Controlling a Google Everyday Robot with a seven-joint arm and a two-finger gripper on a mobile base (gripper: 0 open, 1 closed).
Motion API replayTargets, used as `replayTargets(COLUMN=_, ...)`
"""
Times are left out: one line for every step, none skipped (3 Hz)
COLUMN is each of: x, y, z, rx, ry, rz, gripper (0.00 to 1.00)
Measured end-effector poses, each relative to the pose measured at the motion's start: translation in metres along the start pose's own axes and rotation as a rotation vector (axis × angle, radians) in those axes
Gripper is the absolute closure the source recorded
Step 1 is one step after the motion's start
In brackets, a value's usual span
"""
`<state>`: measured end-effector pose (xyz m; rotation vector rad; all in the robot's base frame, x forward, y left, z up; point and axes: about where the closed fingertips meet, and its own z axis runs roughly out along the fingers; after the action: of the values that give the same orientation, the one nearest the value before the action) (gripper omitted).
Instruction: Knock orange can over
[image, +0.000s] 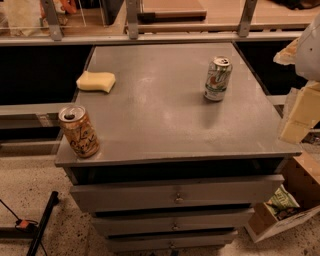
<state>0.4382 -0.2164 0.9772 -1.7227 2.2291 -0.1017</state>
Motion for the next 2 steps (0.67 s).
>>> replayTargets(x=0.0, y=0.0, z=0.0, rx=0.0, ry=0.0, rz=0.0, gripper=0.0)
replayTargets(x=-0.033, y=-0.004, z=0.016, rx=-0.013, ry=-0.043, rz=-0.051, gripper=0.0)
